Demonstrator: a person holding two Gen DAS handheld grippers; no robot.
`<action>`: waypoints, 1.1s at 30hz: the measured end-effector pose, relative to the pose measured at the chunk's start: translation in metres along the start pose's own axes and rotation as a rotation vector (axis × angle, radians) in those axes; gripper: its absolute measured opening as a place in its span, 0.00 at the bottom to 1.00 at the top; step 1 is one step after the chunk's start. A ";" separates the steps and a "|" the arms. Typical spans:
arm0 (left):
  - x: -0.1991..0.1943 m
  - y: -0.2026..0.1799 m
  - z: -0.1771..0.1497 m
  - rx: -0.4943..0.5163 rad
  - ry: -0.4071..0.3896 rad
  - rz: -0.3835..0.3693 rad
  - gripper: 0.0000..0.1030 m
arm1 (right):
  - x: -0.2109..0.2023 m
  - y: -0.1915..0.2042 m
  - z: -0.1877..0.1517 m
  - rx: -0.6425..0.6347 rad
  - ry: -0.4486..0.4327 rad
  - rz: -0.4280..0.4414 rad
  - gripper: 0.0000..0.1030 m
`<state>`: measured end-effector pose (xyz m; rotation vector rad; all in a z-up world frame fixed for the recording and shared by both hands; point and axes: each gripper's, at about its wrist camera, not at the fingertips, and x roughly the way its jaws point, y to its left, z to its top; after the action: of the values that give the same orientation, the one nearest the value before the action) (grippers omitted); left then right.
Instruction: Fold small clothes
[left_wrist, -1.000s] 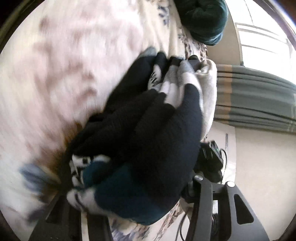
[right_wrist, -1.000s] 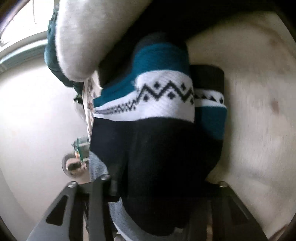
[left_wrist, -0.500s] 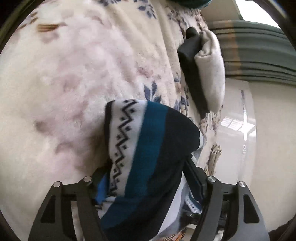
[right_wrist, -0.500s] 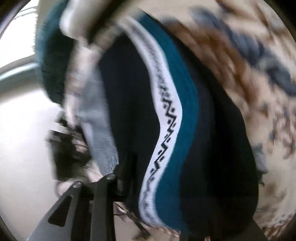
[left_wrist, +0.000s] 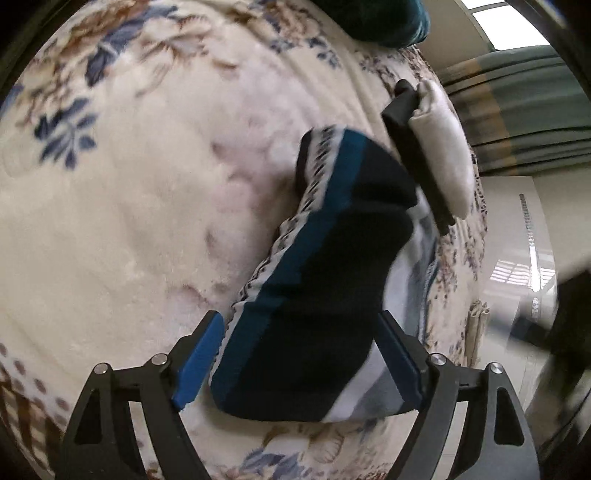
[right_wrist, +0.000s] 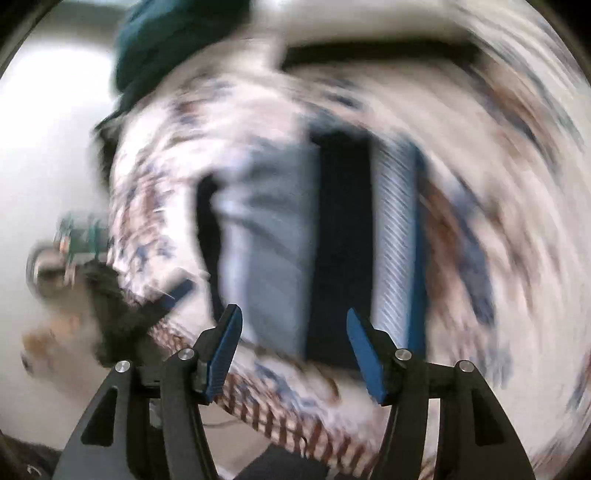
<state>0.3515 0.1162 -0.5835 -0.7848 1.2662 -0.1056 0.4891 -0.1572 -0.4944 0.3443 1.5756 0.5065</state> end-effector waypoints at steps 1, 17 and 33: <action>0.005 -0.001 -0.001 0.001 0.005 0.010 0.80 | 0.012 0.026 0.028 -0.068 0.000 -0.005 0.59; 0.017 0.011 -0.008 0.011 0.062 -0.054 0.80 | 0.227 0.145 0.200 -0.416 0.332 -0.264 0.06; 0.010 0.037 -0.008 0.106 -0.001 0.221 0.88 | 0.024 -0.134 0.093 0.299 0.007 -0.085 0.62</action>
<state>0.3351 0.1351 -0.6133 -0.5500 1.3273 0.0062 0.5917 -0.2491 -0.5860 0.4995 1.6676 0.2060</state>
